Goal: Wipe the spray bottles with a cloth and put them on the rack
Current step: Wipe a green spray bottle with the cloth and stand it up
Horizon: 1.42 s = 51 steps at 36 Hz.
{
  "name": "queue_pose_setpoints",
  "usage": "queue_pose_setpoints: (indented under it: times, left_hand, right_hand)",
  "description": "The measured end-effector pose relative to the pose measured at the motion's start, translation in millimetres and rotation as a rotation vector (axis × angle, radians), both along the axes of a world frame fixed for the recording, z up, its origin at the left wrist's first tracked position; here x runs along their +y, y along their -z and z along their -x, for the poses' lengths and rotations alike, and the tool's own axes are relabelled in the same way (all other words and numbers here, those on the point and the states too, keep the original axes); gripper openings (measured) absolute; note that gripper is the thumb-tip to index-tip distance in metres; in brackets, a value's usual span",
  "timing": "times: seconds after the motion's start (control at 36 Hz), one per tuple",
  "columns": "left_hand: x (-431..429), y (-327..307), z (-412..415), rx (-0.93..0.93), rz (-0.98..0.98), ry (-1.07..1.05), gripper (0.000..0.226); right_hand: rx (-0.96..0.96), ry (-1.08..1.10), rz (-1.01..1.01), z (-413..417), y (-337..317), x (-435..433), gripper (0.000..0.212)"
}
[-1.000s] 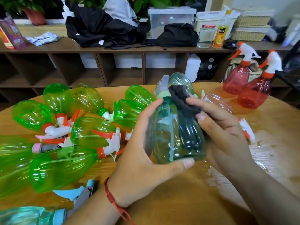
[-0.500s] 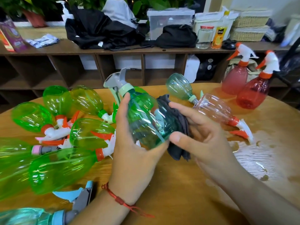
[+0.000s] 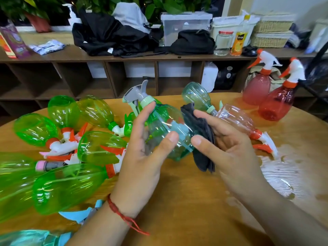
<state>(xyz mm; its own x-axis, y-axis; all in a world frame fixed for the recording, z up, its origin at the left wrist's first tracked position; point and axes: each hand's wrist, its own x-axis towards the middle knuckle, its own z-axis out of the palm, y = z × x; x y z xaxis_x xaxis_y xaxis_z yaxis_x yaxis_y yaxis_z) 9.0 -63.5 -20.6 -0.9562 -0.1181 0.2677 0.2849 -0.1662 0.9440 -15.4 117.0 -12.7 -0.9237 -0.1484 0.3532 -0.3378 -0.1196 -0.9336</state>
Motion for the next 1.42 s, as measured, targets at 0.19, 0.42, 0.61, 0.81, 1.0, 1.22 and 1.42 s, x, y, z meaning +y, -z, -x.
queue_pose_setpoints:
  times: [0.19,0.42,0.61,0.81,1.0,1.22,1.42]
  left_hand:
    - [3.6,-5.7,-5.3,-0.008,-0.23,-0.009,0.062]
    - [11.0,-2.0,-6.7,-0.064,-0.395,0.089,0.058]
    - [15.1,-7.4,-12.2,0.005,-0.409,0.093,0.063]
    - [10.3,-7.3,-8.1,0.055,-0.329,-0.037,0.06]
    - [12.7,-2.0,-10.6,0.055,-0.273,0.002,0.063]
    - [6.2,-1.0,-10.0,0.096,-0.104,-0.101,0.068]
    - [8.5,1.3,-7.8,0.06,-0.158,-0.054,0.061]
  right_hand:
    - [0.331,0.084,-0.176,-3.6,6.8,1.9,0.044]
    - [0.842,0.19,-0.462,-8.2,12.6,1.3,0.033]
    - [0.493,0.34,-0.098,0.7,7.2,2.8,0.032]
    - [0.172,0.138,-0.001,-1.4,14.8,-10.0,0.029]
    - [0.437,0.243,-0.025,-6.8,5.8,-6.5,0.032]
    - [0.242,0.236,-0.014,-1.4,13.5,-9.3,0.031]
    - [0.382,0.283,0.006,-9.5,1.0,-8.8,0.03]
